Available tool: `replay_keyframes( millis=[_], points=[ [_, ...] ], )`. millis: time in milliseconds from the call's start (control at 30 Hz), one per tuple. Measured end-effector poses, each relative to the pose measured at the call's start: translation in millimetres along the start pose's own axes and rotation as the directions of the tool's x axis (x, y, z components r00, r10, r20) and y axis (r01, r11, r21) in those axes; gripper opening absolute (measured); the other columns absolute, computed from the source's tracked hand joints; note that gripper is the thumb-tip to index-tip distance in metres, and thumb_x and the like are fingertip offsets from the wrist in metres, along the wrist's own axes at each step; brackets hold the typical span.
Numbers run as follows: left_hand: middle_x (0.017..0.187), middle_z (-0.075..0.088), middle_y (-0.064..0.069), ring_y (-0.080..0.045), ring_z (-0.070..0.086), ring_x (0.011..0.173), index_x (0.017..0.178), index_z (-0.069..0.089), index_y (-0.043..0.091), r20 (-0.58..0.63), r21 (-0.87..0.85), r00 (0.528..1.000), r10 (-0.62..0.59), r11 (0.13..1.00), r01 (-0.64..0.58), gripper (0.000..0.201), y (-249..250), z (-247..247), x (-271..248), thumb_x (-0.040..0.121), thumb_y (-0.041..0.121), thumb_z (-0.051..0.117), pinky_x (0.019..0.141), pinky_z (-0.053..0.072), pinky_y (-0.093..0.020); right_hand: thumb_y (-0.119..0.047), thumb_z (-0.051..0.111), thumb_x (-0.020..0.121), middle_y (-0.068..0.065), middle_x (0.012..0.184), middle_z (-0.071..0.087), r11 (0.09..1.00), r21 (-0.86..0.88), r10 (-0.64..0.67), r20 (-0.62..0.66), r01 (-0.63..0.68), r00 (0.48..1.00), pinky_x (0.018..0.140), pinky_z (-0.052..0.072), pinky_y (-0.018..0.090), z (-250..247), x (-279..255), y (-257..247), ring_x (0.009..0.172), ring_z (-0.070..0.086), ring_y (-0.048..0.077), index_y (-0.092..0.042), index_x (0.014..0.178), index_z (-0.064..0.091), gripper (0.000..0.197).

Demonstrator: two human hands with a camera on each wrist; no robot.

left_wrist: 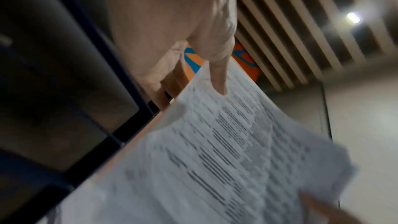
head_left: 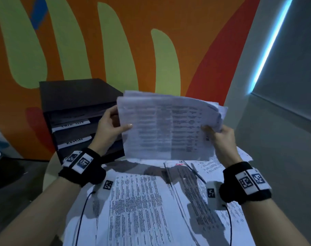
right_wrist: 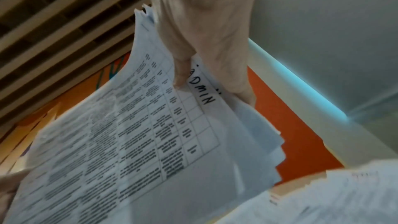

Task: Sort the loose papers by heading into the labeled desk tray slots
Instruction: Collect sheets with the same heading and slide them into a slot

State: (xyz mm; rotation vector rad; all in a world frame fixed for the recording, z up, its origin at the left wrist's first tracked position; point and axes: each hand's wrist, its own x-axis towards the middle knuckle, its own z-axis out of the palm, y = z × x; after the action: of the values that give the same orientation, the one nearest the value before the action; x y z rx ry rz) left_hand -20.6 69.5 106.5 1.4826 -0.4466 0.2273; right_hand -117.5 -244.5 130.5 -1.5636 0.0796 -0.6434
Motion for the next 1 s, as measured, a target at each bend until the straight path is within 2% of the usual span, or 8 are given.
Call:
replay_keyframes(
  millis=[67, 167, 233, 333, 533, 633, 800, 1000],
  points=[
    [0.119, 0.069, -0.007, -0.02, 0.066, 0.109, 0.123, 0.058, 0.008, 0.064, -0.152, 0.995, -0.076, 0.985, 0.085, 0.077, -4, 0, -1, 0.057, 0.031, 0.091, 0.086, 0.056, -0.033, 0.0, 0.067, 0.084, 0.001, 0.083, 0.075, 0.997, 0.068, 0.046, 0.02, -0.047, 0.999, 0.064, 0.057, 0.028, 3, -3, 8, 0.073, 0.071, 0.014, 0.0, 0.096, 0.067, 0.011],
    [0.108, 0.074, -0.006, -0.022, 0.07, 0.1, 0.105, 0.07, 0.012, 0.093, -0.179, 0.992, -0.091, 0.978, 0.106, 0.069, -10, 3, -5, 0.045, 0.034, 0.094, 0.08, 0.058, -0.03, -0.01, 0.081, 0.071, 0.01, 0.094, 0.075, 0.99, 0.088, 0.103, 0.075, -0.11, 0.992, 0.082, 0.057, 0.043, 8, -4, 24, 0.084, 0.07, 0.025, -0.002, 0.096, 0.069, 0.028],
    [0.107, 0.074, -0.009, -0.024, 0.07, 0.1, 0.103, 0.073, 0.012, 0.138, -0.176, 0.984, -0.113, 0.975, 0.137, 0.061, -15, 3, -9, 0.048, 0.029, 0.093, 0.077, 0.058, -0.028, -0.021, 0.09, 0.054, 0.012, 0.098, 0.074, 0.984, 0.074, 0.151, 0.129, -0.162, 0.98, 0.086, 0.056, 0.042, 9, -7, 33, 0.089, 0.07, 0.026, -0.003, 0.101, 0.068, 0.055],
    [0.108, 0.073, -0.011, -0.029, 0.068, 0.105, 0.113, 0.068, 0.003, 0.167, -0.106, 0.97, -0.175, 0.975, 0.194, 0.046, -26, 1, -15, 0.068, 0.009, 0.081, 0.083, 0.057, -0.03, -0.001, 0.084, 0.064, 0.012, 0.104, 0.072, 0.968, 0.024, 0.242, 0.191, -0.251, 0.951, 0.092, 0.053, 0.044, 9, -13, 50, 0.097, 0.069, 0.028, -0.012, 0.104, 0.061, 0.047],
    [0.11, 0.071, -0.017, -0.032, 0.068, 0.104, 0.103, 0.073, 0.011, 0.183, -0.102, 0.954, -0.239, 0.96, 0.26, 0.052, -41, -1, -26, 0.057, 0.026, 0.091, 0.092, 0.055, -0.044, -0.007, 0.076, 0.076, 0.01, 0.097, 0.072, 0.958, -0.062, 0.286, 0.171, -0.28, 0.943, 0.083, 0.049, 0.041, 14, -21, 63, 0.094, 0.064, 0.028, -0.01, 0.099, 0.069, 0.024],
    [0.109, 0.071, -0.017, -0.03, 0.069, 0.101, 0.104, 0.071, 0.009, 0.089, -0.123, 0.979, -0.186, 0.973, 0.196, 0.038, -26, 1, -22, 0.068, 0.008, 0.084, 0.092, 0.055, -0.045, -0.008, 0.069, 0.085, 0.009, 0.095, 0.071, 0.97, -0.104, 0.234, 0.159, -0.22, 0.959, 0.075, 0.05, 0.037, 18, -16, 53, 0.087, 0.064, 0.026, -0.009, 0.094, 0.068, 0.009],
    [0.114, 0.07, -0.015, -0.028, 0.067, 0.107, 0.119, 0.062, -0.001, 0.121, -0.072, 0.976, -0.181, 0.979, 0.191, 0.049, -16, -8, -17, 0.073, 0.004, 0.076, 0.092, 0.055, -0.039, -0.001, 0.075, 0.077, 0.002, 0.098, 0.076, 0.983, -0.079, 0.178, 0.24, -0.163, 0.954, 0.084, 0.055, 0.035, 17, -14, 45, 0.091, 0.071, 0.018, -0.013, 0.104, 0.068, 0.03],
    [0.109, 0.073, -0.008, -0.023, 0.069, 0.102, 0.113, 0.066, 0.008, 0.084, 0.091, 0.899, -0.429, 0.902, 0.422, 0.036, -47, -18, -37, 0.079, 0.01, 0.076, 0.099, 0.05, -0.047, 0.003, 0.075, 0.074, 0.003, 0.113, 0.071, 0.954, -0.211, 0.285, 0.427, -0.212, 0.858, 0.091, 0.053, 0.045, 21, -28, 75, 0.107, 0.066, 0.02, -0.02, 0.122, 0.06, 0.055]
  ],
)
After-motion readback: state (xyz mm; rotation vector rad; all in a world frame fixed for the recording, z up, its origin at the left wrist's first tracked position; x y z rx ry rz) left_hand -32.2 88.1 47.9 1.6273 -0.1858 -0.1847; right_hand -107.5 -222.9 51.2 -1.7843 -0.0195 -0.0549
